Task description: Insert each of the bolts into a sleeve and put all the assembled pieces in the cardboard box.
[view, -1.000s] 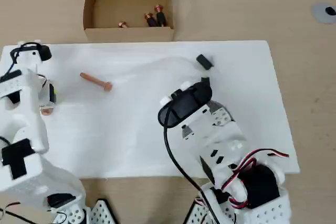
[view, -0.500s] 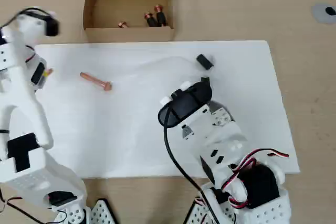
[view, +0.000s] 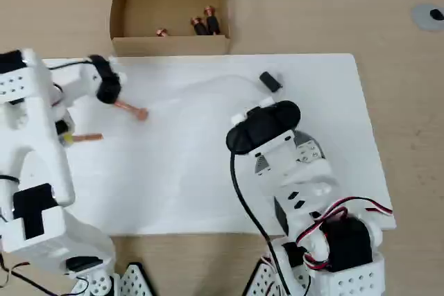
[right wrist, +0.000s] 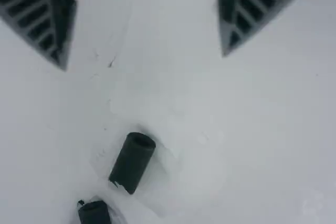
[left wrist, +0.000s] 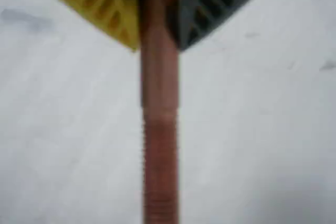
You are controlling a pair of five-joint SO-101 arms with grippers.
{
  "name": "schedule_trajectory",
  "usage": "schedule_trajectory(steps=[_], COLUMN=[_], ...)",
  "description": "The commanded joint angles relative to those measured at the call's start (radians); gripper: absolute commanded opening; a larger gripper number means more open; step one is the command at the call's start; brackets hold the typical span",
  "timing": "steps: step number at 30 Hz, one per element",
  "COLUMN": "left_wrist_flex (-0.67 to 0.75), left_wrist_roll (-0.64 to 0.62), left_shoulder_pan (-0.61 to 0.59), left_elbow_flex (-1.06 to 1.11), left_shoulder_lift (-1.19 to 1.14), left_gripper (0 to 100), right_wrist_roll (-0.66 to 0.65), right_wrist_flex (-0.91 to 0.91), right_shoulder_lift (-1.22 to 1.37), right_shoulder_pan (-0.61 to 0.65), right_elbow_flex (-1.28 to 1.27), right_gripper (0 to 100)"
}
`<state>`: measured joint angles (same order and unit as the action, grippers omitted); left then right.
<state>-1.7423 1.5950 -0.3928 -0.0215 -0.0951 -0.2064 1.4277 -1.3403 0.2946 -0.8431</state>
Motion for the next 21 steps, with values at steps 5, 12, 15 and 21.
schedule_trajectory(steps=[5, 12, 15, 21], left_wrist_flex=[-0.003, 0.199, 0.272, 0.348], left_wrist_roll=[0.138, 0.072, 0.040, 0.000], left_shoulder_pan=[0.104, 0.135, 0.135, 0.164], left_elbow_flex=[0.101, 0.184, 0.183, 0.183], left_shoulder_lift=[0.053, -0.031, -0.090, -0.183], left_gripper=[1, 1, 1, 1], right_wrist_roll=[-0.008, -0.006, -0.005, -0.003], right_wrist_flex=[-0.015, -0.011, 0.025, 0.049], right_shoulder_lift=[0.001, 0.001, 0.001, -0.004], right_shoulder_pan=[-0.016, -0.016, -0.016, -0.016], right_elbow_flex=[-0.002, -0.002, -0.002, -0.001], right_gripper=[22.8, 22.8, 22.8, 22.8])
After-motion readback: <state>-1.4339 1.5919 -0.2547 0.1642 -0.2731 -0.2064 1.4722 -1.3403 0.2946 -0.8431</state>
